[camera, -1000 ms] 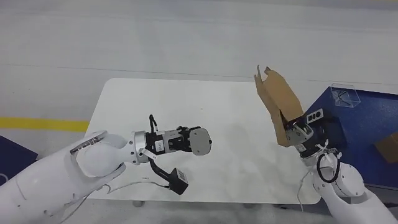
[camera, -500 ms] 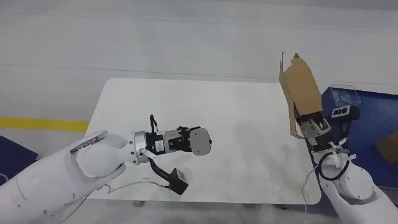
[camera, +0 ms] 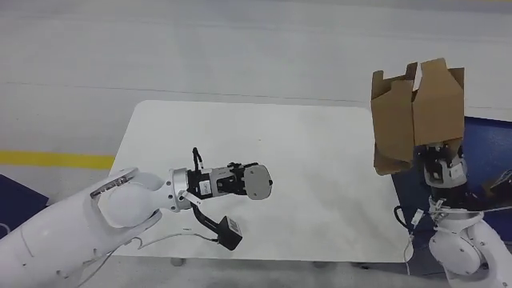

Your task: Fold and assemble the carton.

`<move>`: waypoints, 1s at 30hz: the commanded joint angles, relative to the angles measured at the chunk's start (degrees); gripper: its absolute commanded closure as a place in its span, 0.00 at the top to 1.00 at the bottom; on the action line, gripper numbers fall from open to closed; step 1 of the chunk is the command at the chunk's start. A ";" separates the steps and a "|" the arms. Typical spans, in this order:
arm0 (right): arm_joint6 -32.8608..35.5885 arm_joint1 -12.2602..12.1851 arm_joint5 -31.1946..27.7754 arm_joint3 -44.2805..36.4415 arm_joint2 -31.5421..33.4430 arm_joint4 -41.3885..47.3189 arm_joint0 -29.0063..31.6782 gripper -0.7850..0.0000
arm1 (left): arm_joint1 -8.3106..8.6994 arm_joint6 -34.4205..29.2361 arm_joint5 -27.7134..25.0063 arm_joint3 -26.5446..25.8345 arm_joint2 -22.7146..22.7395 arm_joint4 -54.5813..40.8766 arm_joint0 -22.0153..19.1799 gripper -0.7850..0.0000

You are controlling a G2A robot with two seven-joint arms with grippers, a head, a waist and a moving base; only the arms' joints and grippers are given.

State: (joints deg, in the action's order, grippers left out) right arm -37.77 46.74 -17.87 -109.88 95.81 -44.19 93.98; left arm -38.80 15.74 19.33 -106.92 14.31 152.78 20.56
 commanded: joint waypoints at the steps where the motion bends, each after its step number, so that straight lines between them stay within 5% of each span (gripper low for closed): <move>1: -1.84 0.35 3.03 0.00 -1.78 -6.90 -0.53 0.00 | 0.00 0.00 0.00 0.00 0.00 0.00 0.00 1.00; 15: -1.84 0.35 3.03 0.00 -1.78 -6.90 -0.53 0.00 | 0.00 0.00 0.00 0.00 0.00 0.00 0.00 1.00; 25: -14.17 0.86 24.50 3.50 1.20 -46.81 -1.01 0.00 | 0.00 0.00 0.00 0.00 0.00 0.00 0.00 1.00; 30: -18.18 1.05 27.42 7.55 0.08 -56.17 -4.74 0.00 | 0.00 0.00 0.00 0.00 0.00 0.00 0.00 1.00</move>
State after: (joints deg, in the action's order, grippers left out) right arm -55.23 47.78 9.10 -102.95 96.04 -98.43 90.15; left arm -38.80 15.73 19.33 -106.92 14.31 152.78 20.56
